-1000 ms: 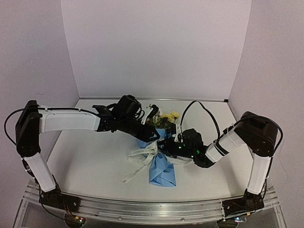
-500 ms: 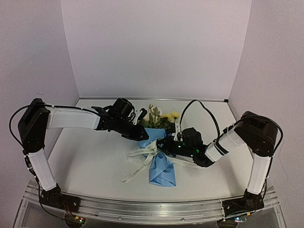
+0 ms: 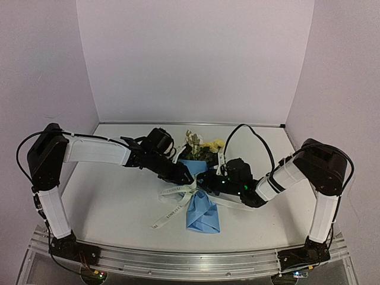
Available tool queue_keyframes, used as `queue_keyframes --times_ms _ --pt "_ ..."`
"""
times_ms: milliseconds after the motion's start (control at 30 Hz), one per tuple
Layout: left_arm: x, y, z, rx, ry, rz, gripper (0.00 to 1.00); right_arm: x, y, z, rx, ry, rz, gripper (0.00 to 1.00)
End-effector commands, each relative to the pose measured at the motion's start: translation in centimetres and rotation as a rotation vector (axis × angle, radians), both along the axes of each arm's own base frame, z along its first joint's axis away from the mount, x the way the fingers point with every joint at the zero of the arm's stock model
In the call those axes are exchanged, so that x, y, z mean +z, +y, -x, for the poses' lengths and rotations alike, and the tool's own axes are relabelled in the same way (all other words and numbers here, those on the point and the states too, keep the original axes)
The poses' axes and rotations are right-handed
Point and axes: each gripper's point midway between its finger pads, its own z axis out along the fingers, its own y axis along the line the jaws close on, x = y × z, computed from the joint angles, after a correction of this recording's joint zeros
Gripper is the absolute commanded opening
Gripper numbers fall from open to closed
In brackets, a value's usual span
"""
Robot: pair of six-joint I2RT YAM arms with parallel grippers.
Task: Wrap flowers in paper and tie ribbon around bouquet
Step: Cross the half-tied ribbon over the folded bouquet.
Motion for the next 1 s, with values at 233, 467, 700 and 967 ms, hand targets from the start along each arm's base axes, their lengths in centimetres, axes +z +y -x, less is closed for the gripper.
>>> queue_keyframes --times_ms 233,467,700,967 --pt "1.2 -1.9 -0.4 -0.043 -0.062 0.005 0.35 2.0 0.9 -1.0 0.011 -0.046 -0.021 0.00" --pt "0.8 -1.8 -0.9 -0.016 -0.065 -0.009 0.35 3.4 1.1 -0.9 0.021 -0.057 -0.047 0.00" --pt "1.2 -2.2 -1.3 0.002 -0.074 0.010 0.29 3.9 1.3 -0.8 0.034 -0.062 -0.053 0.00" --pt "2.6 -2.2 -2.1 0.058 -0.098 0.052 0.00 3.8 1.0 -0.3 0.043 -0.064 -0.044 0.00"
